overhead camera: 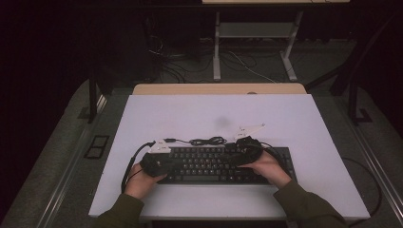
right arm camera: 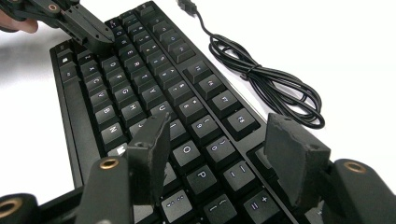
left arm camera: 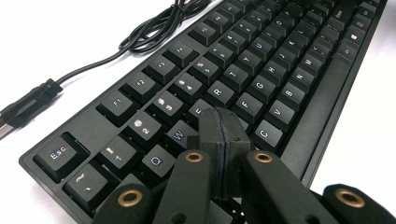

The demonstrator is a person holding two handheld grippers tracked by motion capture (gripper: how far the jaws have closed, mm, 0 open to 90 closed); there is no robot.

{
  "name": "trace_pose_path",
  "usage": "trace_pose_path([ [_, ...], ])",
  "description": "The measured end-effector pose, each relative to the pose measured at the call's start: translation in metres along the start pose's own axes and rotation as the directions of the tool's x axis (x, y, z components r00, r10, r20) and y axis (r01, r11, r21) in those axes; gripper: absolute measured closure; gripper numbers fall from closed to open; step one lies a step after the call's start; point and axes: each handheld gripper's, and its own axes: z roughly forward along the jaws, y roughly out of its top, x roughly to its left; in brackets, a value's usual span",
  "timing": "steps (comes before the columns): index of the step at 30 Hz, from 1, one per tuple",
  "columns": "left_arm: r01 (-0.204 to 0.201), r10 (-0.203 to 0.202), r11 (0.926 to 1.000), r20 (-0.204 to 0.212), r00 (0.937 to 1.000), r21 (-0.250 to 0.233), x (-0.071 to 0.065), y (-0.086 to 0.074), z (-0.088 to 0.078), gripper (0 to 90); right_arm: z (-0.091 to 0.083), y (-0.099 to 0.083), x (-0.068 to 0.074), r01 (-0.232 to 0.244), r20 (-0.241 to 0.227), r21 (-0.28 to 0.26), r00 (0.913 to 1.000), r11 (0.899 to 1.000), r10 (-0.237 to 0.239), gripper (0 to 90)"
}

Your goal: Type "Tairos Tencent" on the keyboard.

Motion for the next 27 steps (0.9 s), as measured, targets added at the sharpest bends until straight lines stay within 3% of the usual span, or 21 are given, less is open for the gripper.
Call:
trace_pose_path([
  [15, -0.024, 0.024, 0.9994, 0.001, 0.9997, 0.025, -0.0026, 0.0003, 0.0031, 88.8, -0.0009, 0.0003, 0.0002, -0.002, 0.004, -0.007, 1.0, 1.0, 0.002, 40.3],
  [27, -0.008, 0.008, 0.9998, -0.005, 1.0, -0.02, -0.0029, 0.0023, -0.0039, 88.6, -0.003, 0.0, -0.001, -0.005, 0.003, -0.011, 1.0, 1.0, 0.005, 40.1],
])
